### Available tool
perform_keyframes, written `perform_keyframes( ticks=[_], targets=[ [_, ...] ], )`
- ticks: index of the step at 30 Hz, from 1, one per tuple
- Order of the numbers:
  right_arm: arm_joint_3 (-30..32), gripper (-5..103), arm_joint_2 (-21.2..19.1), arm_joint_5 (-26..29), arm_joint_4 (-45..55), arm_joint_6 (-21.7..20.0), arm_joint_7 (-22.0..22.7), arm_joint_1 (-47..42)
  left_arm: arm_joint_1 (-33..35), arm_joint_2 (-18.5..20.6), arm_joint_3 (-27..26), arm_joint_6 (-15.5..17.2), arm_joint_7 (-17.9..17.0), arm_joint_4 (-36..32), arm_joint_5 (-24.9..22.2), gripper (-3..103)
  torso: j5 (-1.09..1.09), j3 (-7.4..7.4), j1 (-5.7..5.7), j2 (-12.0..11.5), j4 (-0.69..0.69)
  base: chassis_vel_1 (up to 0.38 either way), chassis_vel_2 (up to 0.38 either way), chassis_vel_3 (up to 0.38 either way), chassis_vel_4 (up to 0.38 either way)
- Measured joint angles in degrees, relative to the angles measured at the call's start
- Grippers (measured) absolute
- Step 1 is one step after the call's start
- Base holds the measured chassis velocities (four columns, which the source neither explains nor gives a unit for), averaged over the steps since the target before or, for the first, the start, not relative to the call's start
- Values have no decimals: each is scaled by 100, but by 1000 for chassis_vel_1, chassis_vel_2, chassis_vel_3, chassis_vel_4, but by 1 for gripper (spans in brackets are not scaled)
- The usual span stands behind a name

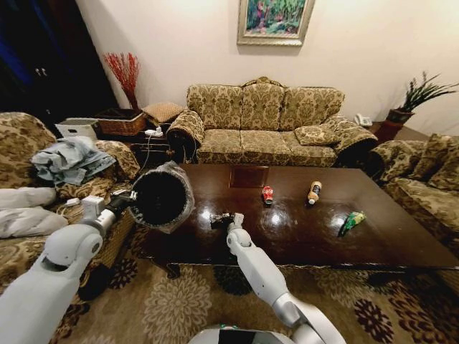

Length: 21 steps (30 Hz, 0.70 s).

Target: Move to the front of the table and place the trash on the table into the trash bin.

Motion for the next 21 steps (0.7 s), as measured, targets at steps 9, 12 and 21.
perform_keyframes(
  ticks=[9,12,21],
  targets=[
    [11,20,-1,7,1191,-8,91,-510,-25,-28,60,-10,0,24,28,2,0,0,0,0,0,0,0,0,0],
    [162,20,-83,-769,2007,211,8,-896,-21,2,28,-62,0,133,51,2,1,0,0,0,2,0,0,0,0],
    [1554,20,-1513,-966,4712,362,-500,-1902,-161,214,196,-199,35,442,182,2,2,1,0,0,-5,0,0,0,0]
  ],
)
